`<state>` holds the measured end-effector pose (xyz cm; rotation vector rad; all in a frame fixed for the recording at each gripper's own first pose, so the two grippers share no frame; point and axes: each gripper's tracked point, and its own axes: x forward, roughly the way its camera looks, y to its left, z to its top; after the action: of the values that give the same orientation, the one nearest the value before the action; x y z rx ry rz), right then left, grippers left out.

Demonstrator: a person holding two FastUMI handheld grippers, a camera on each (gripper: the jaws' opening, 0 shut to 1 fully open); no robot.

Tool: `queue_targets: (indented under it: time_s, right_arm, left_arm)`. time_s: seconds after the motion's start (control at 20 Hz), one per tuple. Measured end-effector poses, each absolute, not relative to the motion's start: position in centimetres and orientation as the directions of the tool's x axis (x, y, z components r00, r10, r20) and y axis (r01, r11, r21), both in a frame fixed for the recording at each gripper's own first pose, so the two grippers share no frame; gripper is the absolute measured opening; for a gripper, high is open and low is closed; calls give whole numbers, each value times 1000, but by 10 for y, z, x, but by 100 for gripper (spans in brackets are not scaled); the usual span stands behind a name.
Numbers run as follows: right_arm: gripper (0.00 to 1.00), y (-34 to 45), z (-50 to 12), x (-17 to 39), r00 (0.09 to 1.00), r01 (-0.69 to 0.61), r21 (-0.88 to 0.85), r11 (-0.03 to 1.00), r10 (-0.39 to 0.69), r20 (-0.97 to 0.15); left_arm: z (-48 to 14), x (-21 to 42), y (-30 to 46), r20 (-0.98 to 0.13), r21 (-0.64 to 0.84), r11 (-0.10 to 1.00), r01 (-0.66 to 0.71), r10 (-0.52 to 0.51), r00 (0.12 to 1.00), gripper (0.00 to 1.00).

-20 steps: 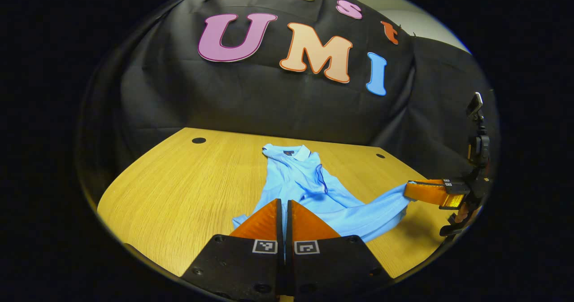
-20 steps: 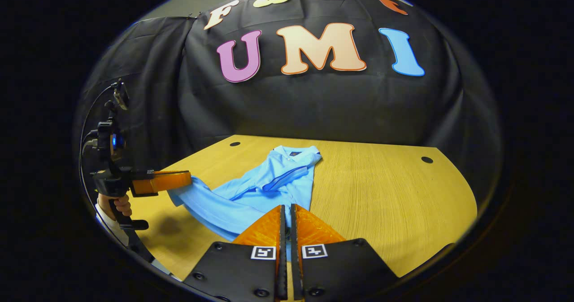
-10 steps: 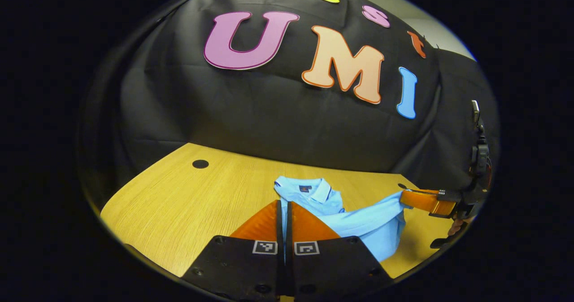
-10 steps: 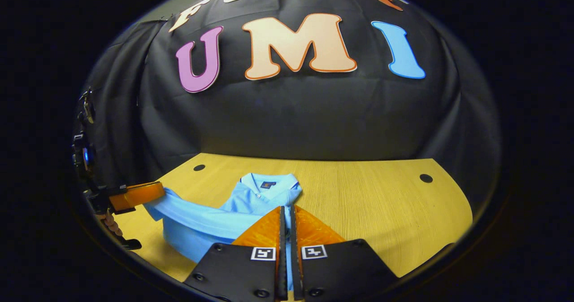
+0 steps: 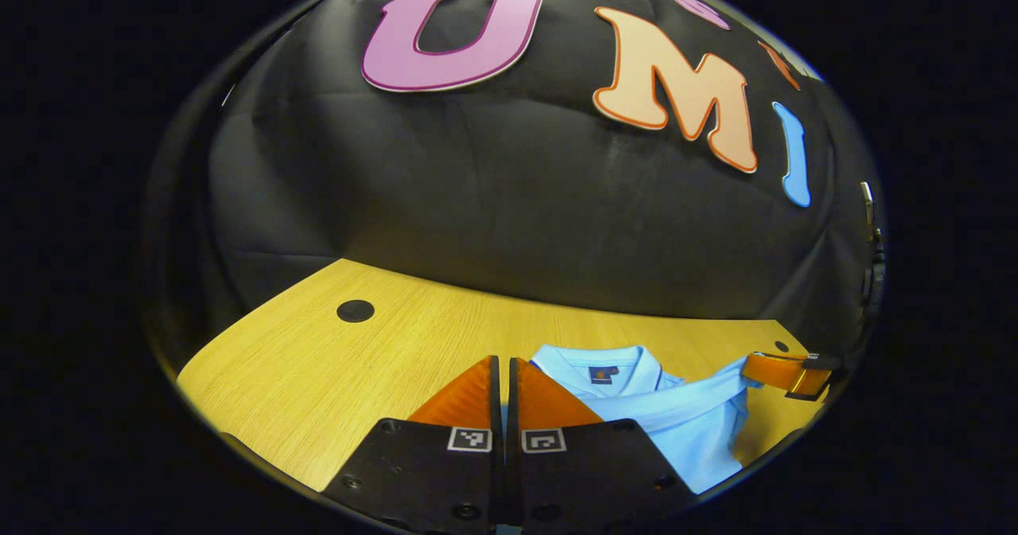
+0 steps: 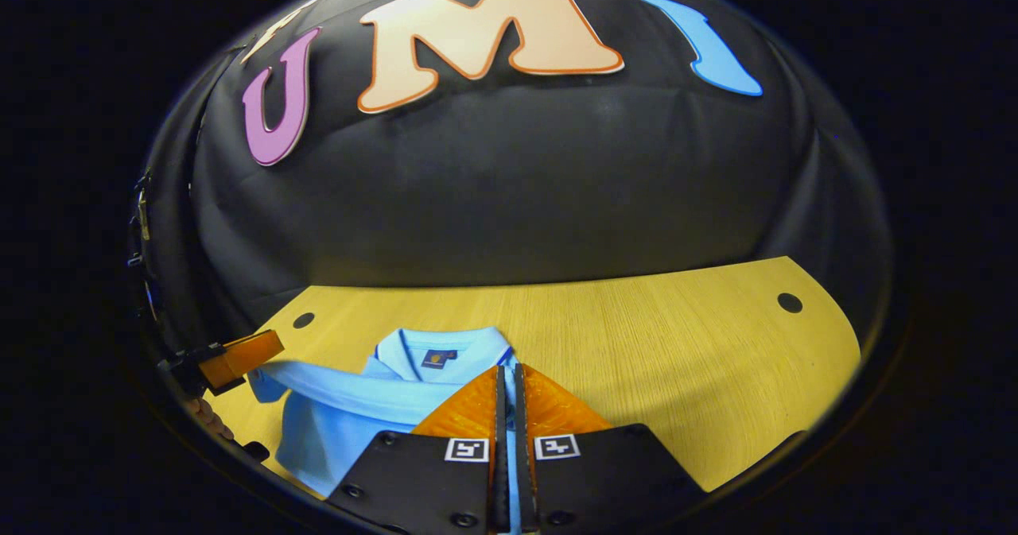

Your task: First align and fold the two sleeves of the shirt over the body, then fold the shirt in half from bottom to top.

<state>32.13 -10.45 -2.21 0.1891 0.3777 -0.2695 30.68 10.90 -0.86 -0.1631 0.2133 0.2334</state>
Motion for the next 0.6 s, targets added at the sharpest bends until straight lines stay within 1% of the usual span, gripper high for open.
queue_targets:
  time_s: [0.1,0.25,0.35,0.4,0.45,0.5,0.6]
  right_arm:
    - [6,-117,-32,332,891,318,178,931,-229,-393]
    - [6,-124,-46,339,890,318,225,921,-209,-405]
    - [14,-126,-49,339,890,310,202,929,-209,-405]
    - [19,-123,-49,337,893,294,196,935,-195,-406]
    - [39,-114,-46,334,900,263,199,944,-165,-404]
    - [58,-113,-39,330,900,256,179,950,-167,-402]
    - [97,-109,-32,322,910,247,148,958,-176,-376]
  left_arm:
    - [-18,319,112,-248,-122,963,-240,205,947,0]
    - [-25,321,112,-259,-108,969,-220,186,948,0]
    - [-20,318,112,-243,-132,969,-211,175,954,0]
    - [-16,312,113,-242,-139,966,-217,180,954,6]
    - [-13,308,113,-242,-146,966,-215,176,954,14]
    - [-11,304,112,-247,-151,965,-214,173,953,31]
    - [-1,289,114,-235,-141,964,-226,189,953,80]
